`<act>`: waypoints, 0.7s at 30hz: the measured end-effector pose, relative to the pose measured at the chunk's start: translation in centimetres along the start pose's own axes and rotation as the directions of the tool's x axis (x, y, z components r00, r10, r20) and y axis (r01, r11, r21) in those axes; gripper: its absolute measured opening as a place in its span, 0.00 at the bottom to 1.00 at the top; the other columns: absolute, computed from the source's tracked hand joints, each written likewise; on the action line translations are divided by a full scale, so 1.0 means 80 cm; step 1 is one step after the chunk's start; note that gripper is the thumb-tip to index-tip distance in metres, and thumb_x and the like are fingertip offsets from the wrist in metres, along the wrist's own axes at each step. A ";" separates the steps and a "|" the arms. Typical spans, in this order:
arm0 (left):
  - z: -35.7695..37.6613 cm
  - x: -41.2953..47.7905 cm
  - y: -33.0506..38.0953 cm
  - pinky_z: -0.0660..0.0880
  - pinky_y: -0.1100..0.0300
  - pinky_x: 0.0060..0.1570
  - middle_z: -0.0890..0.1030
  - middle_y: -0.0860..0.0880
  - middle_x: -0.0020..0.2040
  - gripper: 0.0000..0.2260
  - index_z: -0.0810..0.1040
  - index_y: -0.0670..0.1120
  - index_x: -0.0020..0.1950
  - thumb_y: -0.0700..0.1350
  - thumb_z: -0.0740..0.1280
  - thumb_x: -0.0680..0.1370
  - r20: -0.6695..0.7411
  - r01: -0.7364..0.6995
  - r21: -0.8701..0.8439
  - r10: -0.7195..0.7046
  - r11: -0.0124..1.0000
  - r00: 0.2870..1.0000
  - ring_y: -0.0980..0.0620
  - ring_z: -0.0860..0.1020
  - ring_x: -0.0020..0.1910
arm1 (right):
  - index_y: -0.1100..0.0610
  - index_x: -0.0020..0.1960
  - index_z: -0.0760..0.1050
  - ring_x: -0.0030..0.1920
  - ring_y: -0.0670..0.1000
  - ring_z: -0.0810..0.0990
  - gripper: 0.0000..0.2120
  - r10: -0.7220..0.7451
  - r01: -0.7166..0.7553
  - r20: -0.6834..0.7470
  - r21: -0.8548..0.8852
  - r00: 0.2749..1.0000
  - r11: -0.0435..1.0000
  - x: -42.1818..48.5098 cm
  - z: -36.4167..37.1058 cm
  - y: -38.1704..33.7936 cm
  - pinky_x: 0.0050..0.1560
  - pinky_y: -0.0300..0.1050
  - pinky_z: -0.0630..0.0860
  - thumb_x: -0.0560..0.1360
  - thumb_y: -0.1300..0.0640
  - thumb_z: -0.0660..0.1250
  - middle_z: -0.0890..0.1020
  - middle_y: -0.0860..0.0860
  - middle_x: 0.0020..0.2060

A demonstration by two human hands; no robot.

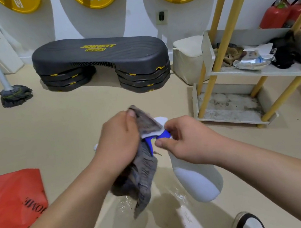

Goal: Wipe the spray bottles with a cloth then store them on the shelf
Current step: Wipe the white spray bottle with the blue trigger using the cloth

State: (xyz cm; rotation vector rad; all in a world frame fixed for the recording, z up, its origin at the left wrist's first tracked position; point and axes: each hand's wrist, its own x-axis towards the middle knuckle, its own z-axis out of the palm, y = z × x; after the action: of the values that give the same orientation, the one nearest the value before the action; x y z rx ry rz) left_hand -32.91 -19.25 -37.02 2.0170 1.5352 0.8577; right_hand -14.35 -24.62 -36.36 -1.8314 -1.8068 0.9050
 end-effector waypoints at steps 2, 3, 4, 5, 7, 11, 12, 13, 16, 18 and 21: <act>-0.016 0.014 -0.017 0.67 0.51 0.44 0.79 0.45 0.41 0.18 0.73 0.42 0.41 0.49 0.55 0.88 -0.079 0.134 -0.114 -0.143 0.984 0.987 0.44 0.76 0.43 | 0.55 0.34 0.69 0.29 0.48 0.62 0.20 0.076 -0.072 -0.032 0.121 0.997 0.990 -0.001 -0.010 0.005 0.30 0.40 0.60 0.79 0.49 0.72 0.68 0.48 0.28; -0.022 0.016 -0.022 0.70 0.51 0.45 0.79 0.45 0.41 0.20 0.74 0.40 0.43 0.51 0.56 0.88 -0.072 0.185 -0.237 -0.207 0.954 0.976 0.46 0.76 0.42 | 0.57 0.35 0.69 0.30 0.48 0.62 0.19 0.098 -0.091 -0.029 0.183 0.995 0.979 -0.003 -0.014 0.009 0.30 0.40 0.59 0.79 0.50 0.72 0.68 0.50 0.30; -0.026 0.014 -0.023 0.71 0.51 0.45 0.79 0.46 0.40 0.21 0.74 0.39 0.44 0.54 0.56 0.87 -0.053 0.212 -0.341 -0.243 0.916 0.969 0.48 0.76 0.41 | 0.60 0.37 0.71 0.30 0.48 0.61 0.18 0.106 -0.098 -0.024 0.211 0.994 0.973 -0.004 -0.017 0.012 0.30 0.40 0.58 0.79 0.51 0.71 0.67 0.51 0.31; -0.028 0.011 -0.021 0.72 0.52 0.44 0.79 0.47 0.40 0.22 0.75 0.39 0.46 0.55 0.55 0.87 -0.024 0.216 -0.382 -0.243 0.899 0.970 0.49 0.76 0.40 | 0.63 0.40 0.72 0.31 0.49 0.61 0.18 0.105 -0.098 -0.022 0.210 0.994 0.973 -0.005 -0.019 0.015 0.30 0.39 0.58 0.80 0.51 0.71 0.66 0.50 0.31; -0.026 -0.001 -0.005 0.73 0.54 0.43 0.79 0.49 0.39 0.21 0.76 0.42 0.46 0.55 0.55 0.88 0.011 0.169 -0.365 -0.177 0.916 0.984 0.51 0.76 0.38 | 0.67 0.45 0.74 0.32 0.49 0.62 0.18 0.088 -0.080 -0.033 0.202 0.996 0.976 -0.005 -0.018 0.016 0.29 0.39 0.59 0.80 0.51 0.70 0.67 0.51 0.32; -0.007 -0.025 0.022 0.77 0.63 0.41 0.83 0.58 0.43 0.11 0.82 0.56 0.57 0.52 0.60 0.87 0.253 0.024 -0.357 0.072 0.934 0.965 0.57 0.79 0.38 | 0.60 0.38 0.73 0.29 0.47 0.63 0.16 0.009 -0.001 -0.046 0.173 0.999 0.985 -0.008 -0.012 0.004 0.30 0.38 0.60 0.79 0.53 0.72 0.68 0.46 0.27; 0.000 -0.030 0.022 0.79 0.61 0.48 0.85 0.58 0.49 0.12 0.81 0.59 0.65 0.53 0.62 0.84 0.268 -0.069 -0.269 0.144 0.961 0.953 0.58 0.81 0.44 | 0.57 0.36 0.73 0.28 0.45 0.64 0.16 -0.019 0.027 -0.057 0.155 0.998 0.988 -0.009 -0.008 0.000 0.31 0.38 0.62 0.79 0.54 0.72 0.70 0.45 0.25; 0.003 -0.031 0.019 0.79 0.58 0.53 0.85 0.57 0.53 0.17 0.78 0.60 0.70 0.54 0.63 0.81 0.244 -0.169 -0.154 0.203 0.974 0.948 0.56 0.82 0.49 | 0.56 0.36 0.73 0.29 0.45 0.66 0.15 -0.034 0.042 -0.067 0.135 0.997 0.990 -0.010 -0.005 -0.003 0.32 0.40 0.64 0.78 0.54 0.73 0.72 0.47 0.26; 0.005 -0.021 0.014 0.76 0.53 0.46 0.85 0.52 0.42 0.13 0.82 0.54 0.58 0.56 0.60 0.83 0.126 -0.135 -0.009 0.135 0.991 0.983 0.46 0.80 0.44 | 0.58 0.36 0.70 0.31 0.49 0.65 0.18 -0.045 0.052 -0.086 0.088 0.995 0.995 -0.009 -0.002 -0.005 0.34 0.46 0.63 0.77 0.50 0.73 0.70 0.51 0.29; 0.000 -0.007 0.011 0.74 0.52 0.42 0.82 0.48 0.36 0.18 0.80 0.46 0.45 0.54 0.59 0.86 0.119 0.145 -0.195 -0.123 0.970 0.985 0.43 0.80 0.40 | 0.55 0.34 0.66 0.29 0.47 0.61 0.22 -0.038 0.041 -0.096 0.028 0.995 0.999 -0.008 -0.007 -0.004 0.31 0.42 0.58 0.77 0.49 0.74 0.65 0.47 0.28; -0.001 -0.013 0.010 0.72 0.54 0.42 0.81 0.48 0.35 0.21 0.77 0.43 0.41 0.54 0.58 0.87 0.283 0.317 -0.246 -0.245 0.916 0.927 0.46 0.77 0.38 | 0.58 0.35 0.68 0.28 0.47 0.60 0.20 -0.024 0.033 -0.113 0.079 0.993 0.996 -0.006 -0.014 -0.002 0.30 0.39 0.58 0.78 0.52 0.73 0.64 0.47 0.28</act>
State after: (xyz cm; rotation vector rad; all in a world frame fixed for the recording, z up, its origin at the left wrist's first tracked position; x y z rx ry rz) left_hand -32.58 -20.47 -36.63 1.5771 1.4232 0.6426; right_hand -13.70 -24.90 -35.37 -1.7652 -1.6995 0.8356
